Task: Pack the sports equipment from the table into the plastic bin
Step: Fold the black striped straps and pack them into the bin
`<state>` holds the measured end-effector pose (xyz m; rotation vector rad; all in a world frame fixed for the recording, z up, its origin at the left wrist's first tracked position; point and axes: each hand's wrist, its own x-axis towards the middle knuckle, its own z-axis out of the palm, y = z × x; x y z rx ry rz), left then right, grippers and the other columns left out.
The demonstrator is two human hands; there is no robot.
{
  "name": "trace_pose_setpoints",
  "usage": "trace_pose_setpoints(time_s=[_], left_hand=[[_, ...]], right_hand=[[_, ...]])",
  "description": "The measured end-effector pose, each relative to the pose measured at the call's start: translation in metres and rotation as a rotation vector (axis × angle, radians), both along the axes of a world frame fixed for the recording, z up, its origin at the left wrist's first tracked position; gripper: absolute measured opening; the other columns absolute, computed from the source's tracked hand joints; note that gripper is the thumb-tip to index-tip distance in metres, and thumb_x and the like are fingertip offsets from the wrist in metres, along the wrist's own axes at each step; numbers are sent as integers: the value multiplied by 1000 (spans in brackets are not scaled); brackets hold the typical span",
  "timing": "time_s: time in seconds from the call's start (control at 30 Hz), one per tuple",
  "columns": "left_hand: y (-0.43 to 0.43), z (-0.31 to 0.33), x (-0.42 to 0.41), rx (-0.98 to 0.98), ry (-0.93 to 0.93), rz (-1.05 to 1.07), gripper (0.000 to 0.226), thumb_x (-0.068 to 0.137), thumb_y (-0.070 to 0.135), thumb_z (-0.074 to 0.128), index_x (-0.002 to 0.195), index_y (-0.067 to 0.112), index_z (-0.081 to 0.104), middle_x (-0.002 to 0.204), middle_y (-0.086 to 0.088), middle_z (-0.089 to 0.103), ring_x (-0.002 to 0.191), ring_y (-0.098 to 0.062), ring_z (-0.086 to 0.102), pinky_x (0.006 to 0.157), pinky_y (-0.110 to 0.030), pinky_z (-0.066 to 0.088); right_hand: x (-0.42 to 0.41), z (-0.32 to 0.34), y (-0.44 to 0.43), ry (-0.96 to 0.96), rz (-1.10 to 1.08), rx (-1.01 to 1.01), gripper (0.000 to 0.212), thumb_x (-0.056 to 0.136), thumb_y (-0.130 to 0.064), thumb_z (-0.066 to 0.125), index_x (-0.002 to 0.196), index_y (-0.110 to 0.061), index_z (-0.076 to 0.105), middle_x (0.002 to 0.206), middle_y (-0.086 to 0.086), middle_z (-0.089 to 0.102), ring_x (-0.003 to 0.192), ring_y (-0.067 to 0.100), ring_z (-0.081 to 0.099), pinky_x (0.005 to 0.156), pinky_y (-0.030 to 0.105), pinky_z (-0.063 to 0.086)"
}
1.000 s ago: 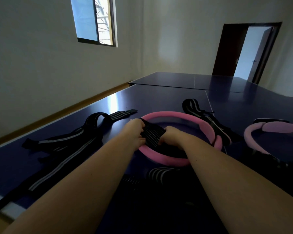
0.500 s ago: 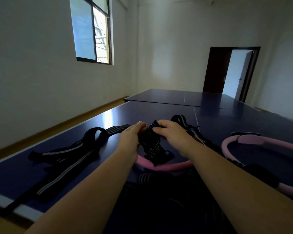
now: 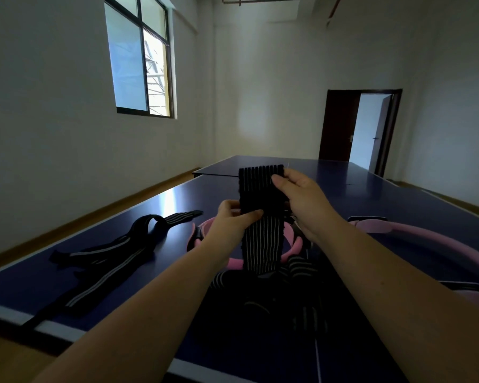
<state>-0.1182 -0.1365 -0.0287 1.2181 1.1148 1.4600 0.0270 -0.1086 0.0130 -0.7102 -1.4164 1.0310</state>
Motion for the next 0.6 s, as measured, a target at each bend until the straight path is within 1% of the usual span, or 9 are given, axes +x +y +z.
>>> trace_pose_setpoints(time_s=[0.07,0.13,0.2,0.27,0.33,0.37,0.47,0.53,0.6], left_hand=[[-3,2,4,19,-12,13,40,87,18,74,115,10,46,107,-9,62,90,-22,68,67,-31,54],[-6,3,6,20,0,-14,38,88,18,73,114,9,47,103,-9,62,84,-20,67,61,-28,53],[-10,4,7,-2,-32,-47,39,89,17,72,119,5,49,106,-11,65,84,-20,69,63,-29,54],[-14,5,8,12,-62,-100,33,91,13,69,120,4,56,105,-11,70,83,-19,71,65,-28,56],[-17,8,8,90,-76,-143,24,93,8,64,117,4,64,97,-8,74,81,-17,73,65,-24,56],[-19,10,9,132,-89,-147,22,94,6,63,116,4,65,97,-8,75,83,-17,73,67,-24,57],[-20,19,12,197,-133,-122,18,95,5,61,112,6,67,97,-9,76,86,-20,73,70,-26,57],[-22,26,16,215,-154,-109,14,95,4,61,107,7,68,96,-10,75,85,-21,72,70,-27,58],[-23,32,18,239,-178,-112,14,96,4,59,106,7,68,99,-12,75,88,-23,71,75,-29,59]], right_hand=[[3,0,-1,5,5,6,22,101,-13,52,117,-11,67,111,10,73,109,27,68,96,39,54],[5,0,-2,11,22,19,27,102,-12,51,124,-19,64,114,5,73,109,22,68,96,37,54],[6,2,-1,32,32,16,37,102,-10,50,137,-21,56,118,3,72,110,19,68,99,36,53],[8,3,-2,40,19,7,43,102,-8,49,142,-22,51,118,4,71,110,19,68,98,35,53],[10,5,-6,34,16,6,41,102,-10,49,141,-25,53,120,7,70,110,21,68,97,37,54],[12,6,-8,23,18,11,36,103,-12,48,136,-24,57,121,10,69,110,24,68,97,40,54],[14,8,-14,82,66,-20,27,104,-18,46,125,-16,64,119,11,70,112,27,67,95,41,54],[15,9,-18,138,113,-64,29,104,-22,47,127,-15,64,119,11,71,113,27,66,96,42,53],[16,9,-21,149,139,-95,31,103,-22,50,130,-14,62,121,12,70,113,27,66,97,42,53]])
